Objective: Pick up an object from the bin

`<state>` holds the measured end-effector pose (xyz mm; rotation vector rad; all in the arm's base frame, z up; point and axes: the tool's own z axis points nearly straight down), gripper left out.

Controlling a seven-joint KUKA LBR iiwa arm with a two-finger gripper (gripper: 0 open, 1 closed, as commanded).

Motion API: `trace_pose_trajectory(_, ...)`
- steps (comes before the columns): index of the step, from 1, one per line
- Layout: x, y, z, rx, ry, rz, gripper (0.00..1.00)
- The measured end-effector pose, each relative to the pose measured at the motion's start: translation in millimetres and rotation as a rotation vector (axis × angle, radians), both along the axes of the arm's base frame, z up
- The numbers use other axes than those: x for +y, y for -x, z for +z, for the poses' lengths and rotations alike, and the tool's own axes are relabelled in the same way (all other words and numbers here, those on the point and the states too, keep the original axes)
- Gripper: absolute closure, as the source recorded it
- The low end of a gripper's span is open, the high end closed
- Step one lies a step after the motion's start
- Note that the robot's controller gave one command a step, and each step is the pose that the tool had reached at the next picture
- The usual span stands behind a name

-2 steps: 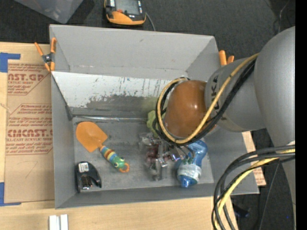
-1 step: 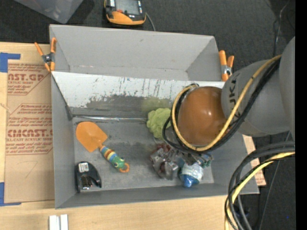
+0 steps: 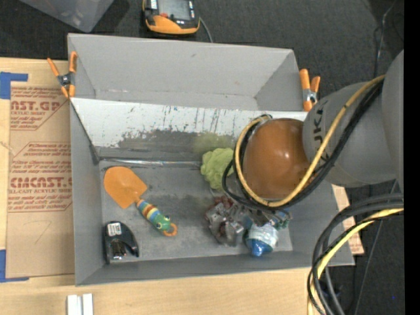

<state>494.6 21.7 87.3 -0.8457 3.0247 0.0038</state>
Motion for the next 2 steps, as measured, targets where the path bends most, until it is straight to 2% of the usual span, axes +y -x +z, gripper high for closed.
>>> trace_pose_trajectory(1, 4.5, -3.3, 83.7, 0.004, -0.001, 0.006, 1.0)
trace_pose_trajectory(2, 13.9, -9.3, 137.4, 0.004, -0.001, 0.002, 1.0)
